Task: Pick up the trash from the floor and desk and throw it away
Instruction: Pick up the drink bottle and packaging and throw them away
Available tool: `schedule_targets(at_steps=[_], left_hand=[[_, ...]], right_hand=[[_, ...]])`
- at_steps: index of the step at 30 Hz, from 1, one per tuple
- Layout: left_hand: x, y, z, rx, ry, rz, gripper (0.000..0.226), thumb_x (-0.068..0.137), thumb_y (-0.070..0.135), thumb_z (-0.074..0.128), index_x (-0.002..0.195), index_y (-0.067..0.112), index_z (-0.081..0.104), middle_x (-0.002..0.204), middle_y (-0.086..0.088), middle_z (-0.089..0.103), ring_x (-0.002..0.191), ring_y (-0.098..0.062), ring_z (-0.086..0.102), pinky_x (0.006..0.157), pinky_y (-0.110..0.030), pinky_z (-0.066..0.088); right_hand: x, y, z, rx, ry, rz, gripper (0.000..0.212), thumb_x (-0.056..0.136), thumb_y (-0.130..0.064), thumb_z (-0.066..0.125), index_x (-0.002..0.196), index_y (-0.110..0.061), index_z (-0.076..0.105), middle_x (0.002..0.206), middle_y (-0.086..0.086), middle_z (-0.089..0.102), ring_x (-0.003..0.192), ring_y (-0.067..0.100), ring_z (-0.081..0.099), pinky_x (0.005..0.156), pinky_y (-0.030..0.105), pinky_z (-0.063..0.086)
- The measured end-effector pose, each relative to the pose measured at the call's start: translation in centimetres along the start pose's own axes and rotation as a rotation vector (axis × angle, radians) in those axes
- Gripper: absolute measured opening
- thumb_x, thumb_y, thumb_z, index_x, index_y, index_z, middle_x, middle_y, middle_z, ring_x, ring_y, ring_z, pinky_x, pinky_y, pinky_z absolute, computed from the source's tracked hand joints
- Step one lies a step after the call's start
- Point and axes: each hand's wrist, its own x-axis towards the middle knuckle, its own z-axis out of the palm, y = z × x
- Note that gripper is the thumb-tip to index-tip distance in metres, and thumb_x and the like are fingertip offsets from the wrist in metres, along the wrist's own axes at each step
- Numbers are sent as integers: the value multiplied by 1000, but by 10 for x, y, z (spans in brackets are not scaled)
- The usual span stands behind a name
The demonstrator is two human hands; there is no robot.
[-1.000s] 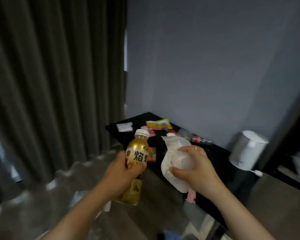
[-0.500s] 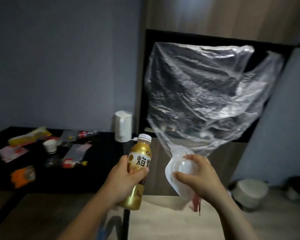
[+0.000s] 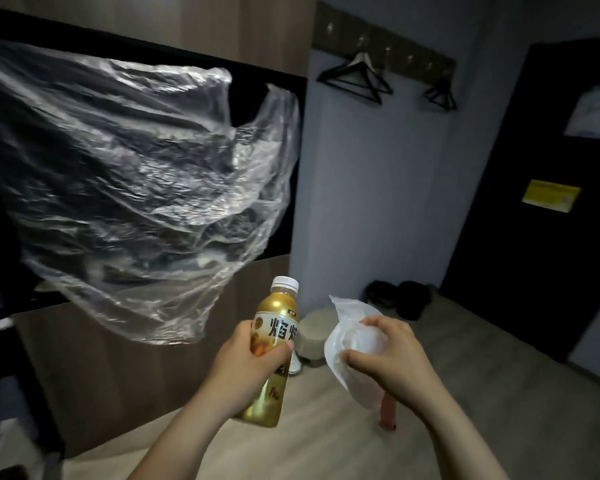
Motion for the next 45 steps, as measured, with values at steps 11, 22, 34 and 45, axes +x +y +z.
schedule_targets(at_steps=[11, 22, 34, 45], left_hand=[[82, 44, 184, 52, -281, -9, 30, 75, 46, 70, 93, 29, 52, 92, 3, 62, 79, -8, 60, 57, -22, 41], [255, 47, 303, 43, -411, -12, 31, 72, 50, 71, 90, 30, 56, 83, 9, 65, 74, -6, 62, 56, -23, 42], [430, 62, 420, 119, -502, -36, 33, 73, 49, 72, 85, 23, 56, 79, 5, 65, 72, -8, 61, 55, -24, 40], [565, 98, 562, 202, -503, -9, 31, 75, 44, 73, 91, 21, 59, 83, 5, 60, 74, -8, 61, 59, -24, 44]], right_hand=[[60, 144, -99, 13, 159, 253, 57, 65, -38, 78, 116, -33, 53, 125, -9, 35, 83, -5, 46, 65, 13, 38], [218, 224, -127, -24, 242, 398, 48, 65, -38, 78, 104, -39, 50, 130, -7, 36, 80, -7, 46, 54, 9, 35], [394, 306, -148, -16, 254, 503, 57, 64, -39, 80, 114, -32, 55, 125, -5, 40, 86, -2, 53, 58, 13, 44], [561, 429, -211, 24, 219, 516, 59, 61, -41, 80, 115, -27, 59, 125, 0, 50, 98, 11, 57, 75, 23, 47]])
